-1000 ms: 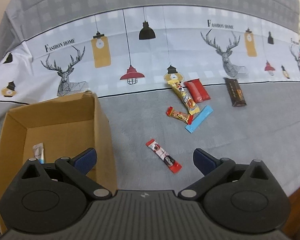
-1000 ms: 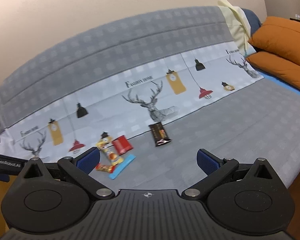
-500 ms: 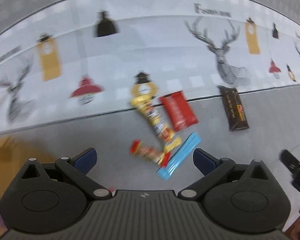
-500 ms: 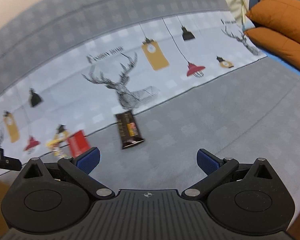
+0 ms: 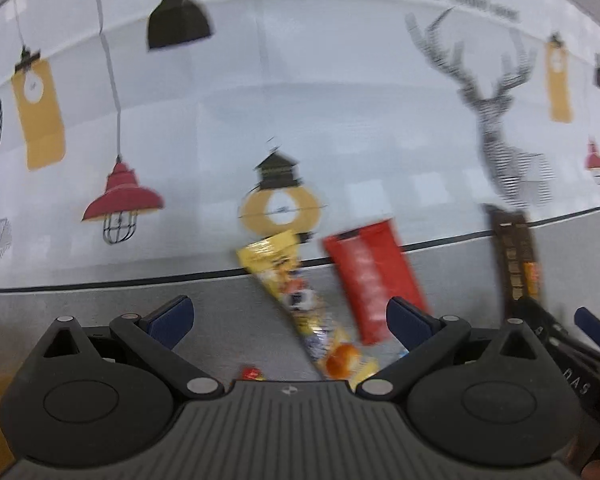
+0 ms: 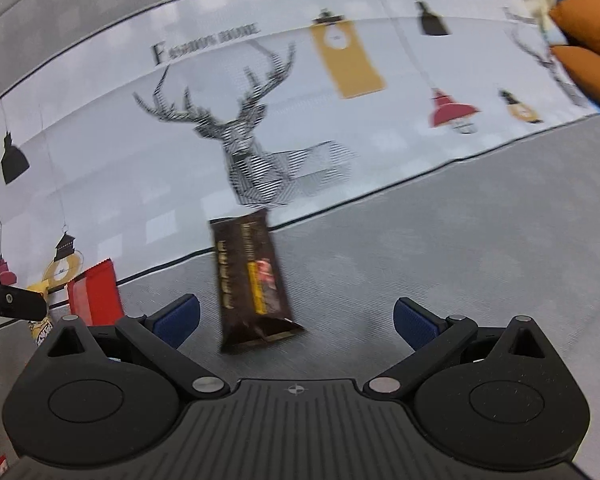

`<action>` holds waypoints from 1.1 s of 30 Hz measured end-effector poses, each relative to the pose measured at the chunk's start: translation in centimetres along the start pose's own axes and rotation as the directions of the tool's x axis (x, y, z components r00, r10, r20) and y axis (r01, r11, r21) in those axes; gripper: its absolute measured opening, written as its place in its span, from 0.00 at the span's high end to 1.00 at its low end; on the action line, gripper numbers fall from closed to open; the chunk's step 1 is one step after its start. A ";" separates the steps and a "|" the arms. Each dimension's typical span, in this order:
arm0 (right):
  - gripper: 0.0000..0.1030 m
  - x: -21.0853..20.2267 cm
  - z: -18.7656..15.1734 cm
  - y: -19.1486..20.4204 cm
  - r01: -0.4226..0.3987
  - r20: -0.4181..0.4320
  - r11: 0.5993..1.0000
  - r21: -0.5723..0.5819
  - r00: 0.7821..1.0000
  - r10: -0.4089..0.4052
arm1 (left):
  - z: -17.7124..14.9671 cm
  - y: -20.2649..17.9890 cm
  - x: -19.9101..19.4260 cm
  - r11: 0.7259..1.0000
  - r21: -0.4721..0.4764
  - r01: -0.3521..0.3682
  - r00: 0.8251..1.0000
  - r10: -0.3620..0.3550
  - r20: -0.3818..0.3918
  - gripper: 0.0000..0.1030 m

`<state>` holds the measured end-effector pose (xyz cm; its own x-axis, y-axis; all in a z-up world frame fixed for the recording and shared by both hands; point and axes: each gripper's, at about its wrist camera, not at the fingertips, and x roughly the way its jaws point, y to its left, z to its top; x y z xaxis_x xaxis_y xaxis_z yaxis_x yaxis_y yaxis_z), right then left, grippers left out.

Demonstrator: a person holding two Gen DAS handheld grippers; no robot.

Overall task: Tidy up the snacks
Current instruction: 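Grasp the yellow snack stick with left while right grasps the dark chocolate bar, then carry the yellow snack stick over the box with left while right carries the chocolate bar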

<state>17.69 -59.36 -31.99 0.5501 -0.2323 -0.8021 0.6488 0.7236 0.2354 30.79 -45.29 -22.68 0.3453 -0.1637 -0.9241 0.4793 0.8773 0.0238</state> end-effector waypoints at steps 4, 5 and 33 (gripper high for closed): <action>0.00 3.1 -0.1 0.8 0.003 -0.057 1.000 -0.013 0.998 -0.004 | -0.4 1.4 3.1 0.999 -0.026 -0.039 0.998 0.038 -0.057 0.00; 0.00 3.5 -0.4 1.3 0.024 -0.041 0.999 -0.038 0.999 -0.025 | -0.5 1.8 4.0 0.998 -0.041 -0.044 0.995 0.040 -0.087 0.00; 0.60 -16.6 -6.7 3.4 -0.085 0.157 0.995 0.042 0.985 0.078 | -8.8 8.5 -18.9 0.995 0.031 0.097 0.950 -0.102 0.295 0.86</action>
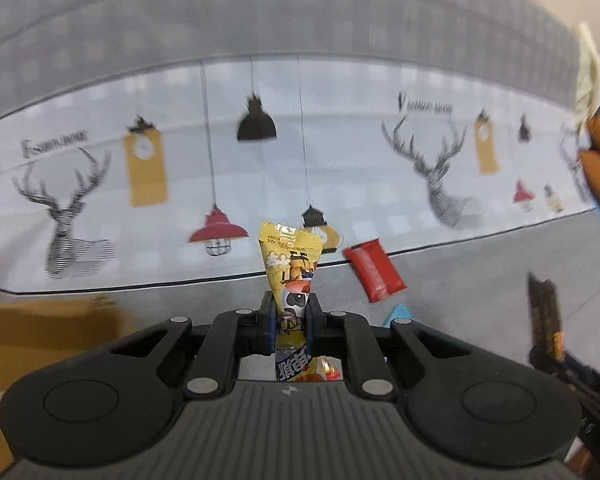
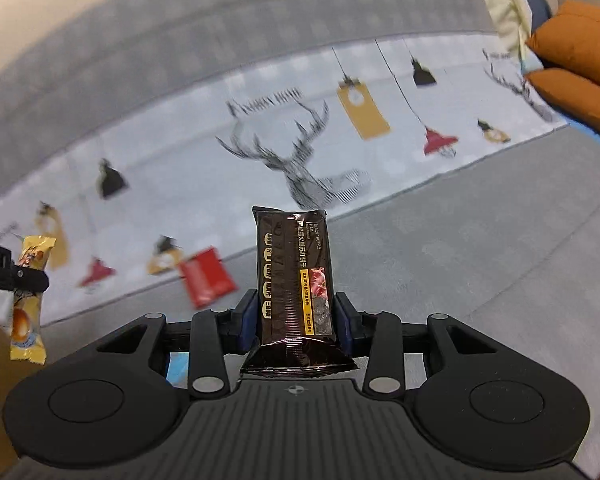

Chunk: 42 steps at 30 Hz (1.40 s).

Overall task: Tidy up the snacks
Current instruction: 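Carry the yellow snack stick over the box with left while right carries the chocolate bar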

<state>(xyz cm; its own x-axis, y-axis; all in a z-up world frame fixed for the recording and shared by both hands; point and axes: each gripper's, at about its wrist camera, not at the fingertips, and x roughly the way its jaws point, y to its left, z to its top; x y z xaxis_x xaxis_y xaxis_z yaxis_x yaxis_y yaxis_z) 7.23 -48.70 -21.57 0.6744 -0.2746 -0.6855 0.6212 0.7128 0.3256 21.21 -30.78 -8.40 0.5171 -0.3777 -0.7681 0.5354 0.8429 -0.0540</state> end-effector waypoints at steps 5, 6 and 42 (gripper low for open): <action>0.60 -6.7 -0.9 2.8 -0.090 0.022 0.996 -0.028 0.996 0.091 | -1.6 3.0 -7.4 0.998 -0.048 0.032 0.998 -0.030 0.050 0.86; 0.60 -7.9 -1.0 3.6 -0.107 0.020 0.993 -0.044 0.994 0.108 | -2.0 3.6 -8.7 0.998 -0.054 0.030 0.998 -0.027 0.059 0.86; 0.59 -30.5 -11.2 19.8 -0.432 -0.131 0.848 -0.306 0.902 0.412 | -17.8 17.7 -31.4 0.966 -0.251 -0.064 0.976 0.113 0.186 0.86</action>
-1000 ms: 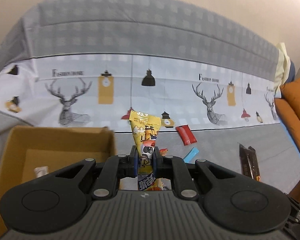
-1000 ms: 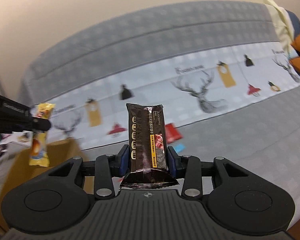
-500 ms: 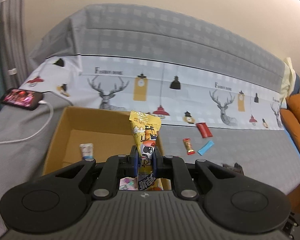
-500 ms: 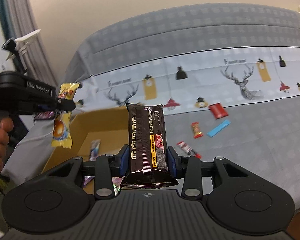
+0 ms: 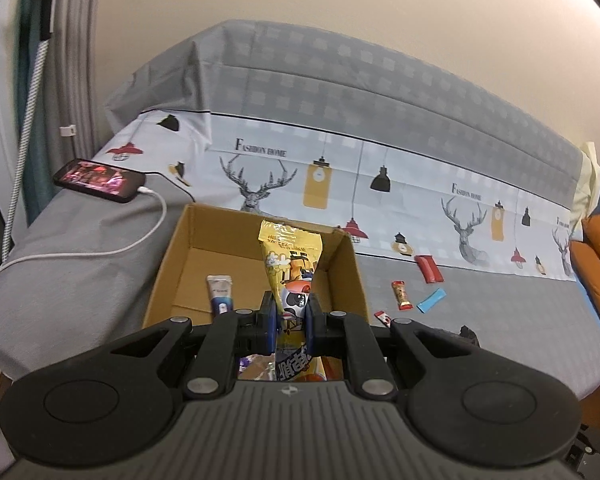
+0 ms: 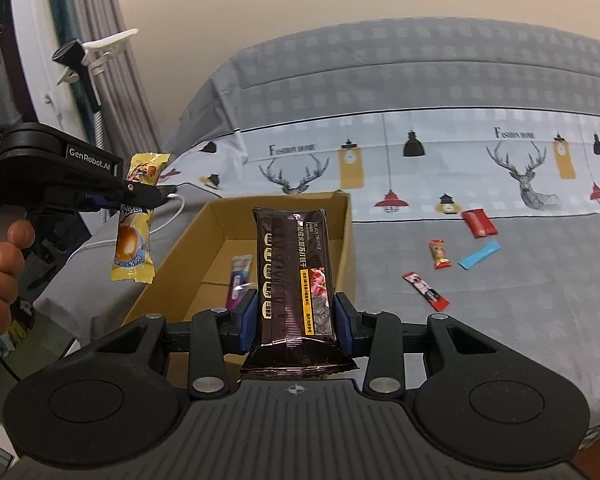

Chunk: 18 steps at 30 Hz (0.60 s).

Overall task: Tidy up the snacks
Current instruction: 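Carry the yellow snack stick over the box with left while right carries the chocolate bar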

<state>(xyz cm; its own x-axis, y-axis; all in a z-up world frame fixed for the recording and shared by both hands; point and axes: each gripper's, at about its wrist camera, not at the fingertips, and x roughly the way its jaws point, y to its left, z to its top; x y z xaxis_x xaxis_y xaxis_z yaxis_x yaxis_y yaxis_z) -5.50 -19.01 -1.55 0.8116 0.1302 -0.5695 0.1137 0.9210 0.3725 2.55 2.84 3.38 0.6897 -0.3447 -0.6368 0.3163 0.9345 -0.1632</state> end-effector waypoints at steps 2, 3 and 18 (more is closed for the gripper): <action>0.59 -0.1 0.1 0.5 -0.005 0.002 1.000 -0.014 1.000 0.005 | -0.2 0.6 -0.5 1.000 -0.010 -0.008 1.000 0.008 0.008 0.86; 0.59 -0.2 0.1 0.8 -0.007 0.003 1.000 -0.022 1.000 0.007 | -0.3 0.9 -0.7 1.000 -0.016 -0.009 1.000 0.009 0.010 0.86; 0.59 0.5 0.3 3.6 -0.027 -0.016 0.997 -0.078 1.000 0.026 | -1.0 4.9 -1.7 0.996 -0.077 -0.042 0.999 0.043 0.015 0.86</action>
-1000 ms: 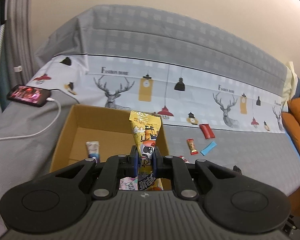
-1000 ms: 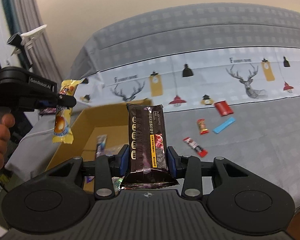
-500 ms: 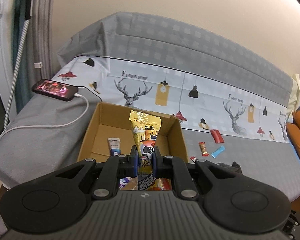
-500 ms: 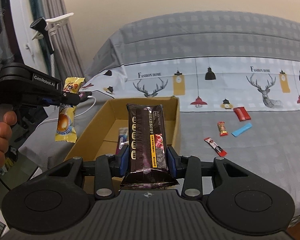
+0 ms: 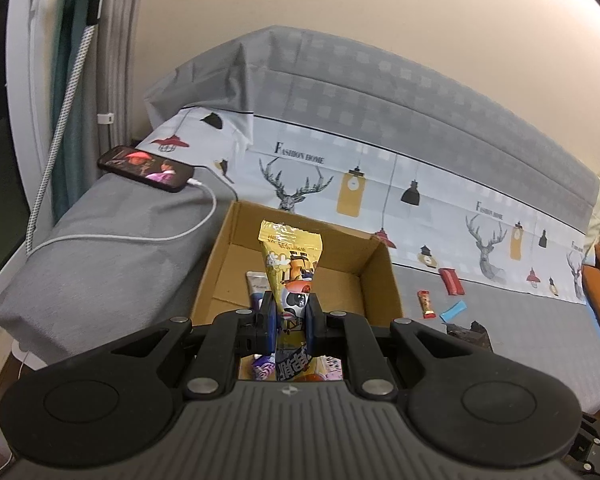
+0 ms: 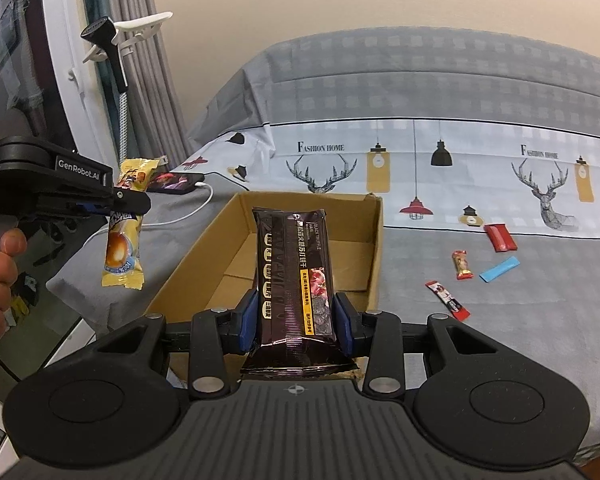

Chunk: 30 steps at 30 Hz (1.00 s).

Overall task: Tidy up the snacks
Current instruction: 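Carry the yellow snack stick over the box with left while right carries the chocolate bar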

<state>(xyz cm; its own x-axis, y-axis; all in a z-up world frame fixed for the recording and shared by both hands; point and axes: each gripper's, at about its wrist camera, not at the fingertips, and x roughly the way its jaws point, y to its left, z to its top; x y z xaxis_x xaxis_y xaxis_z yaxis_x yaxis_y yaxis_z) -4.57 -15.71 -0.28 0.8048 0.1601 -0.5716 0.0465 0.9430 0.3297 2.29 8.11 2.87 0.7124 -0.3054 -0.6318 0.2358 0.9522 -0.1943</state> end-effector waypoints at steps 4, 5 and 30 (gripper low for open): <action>0.59 0.8 0.2 0.6 -0.011 -0.015 1.000 -0.005 1.000 0.010 | -0.1 1.1 0.2 1.000 -0.020 -0.015 1.000 0.015 -0.007 0.86; 0.59 1.0 0.2 0.7 -0.013 -0.018 1.000 -0.006 1.000 0.013 | -0.1 1.3 0.2 0.999 -0.025 -0.021 1.000 0.021 -0.005 0.86; 0.59 8.2 1.3 0.3 -0.044 -0.110 0.998 0.036 0.993 0.048 | 0.3 1.3 7.2 0.999 0.010 -0.048 0.990 0.049 -0.131 0.86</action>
<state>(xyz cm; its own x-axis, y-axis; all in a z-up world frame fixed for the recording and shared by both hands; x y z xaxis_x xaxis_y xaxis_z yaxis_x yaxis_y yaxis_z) 2.83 -14.45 -3.87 0.7361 0.2362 -0.6343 0.0323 0.9238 0.3815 7.88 7.15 -1.70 0.6302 -0.2540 -0.7337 0.2079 0.9657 -0.1557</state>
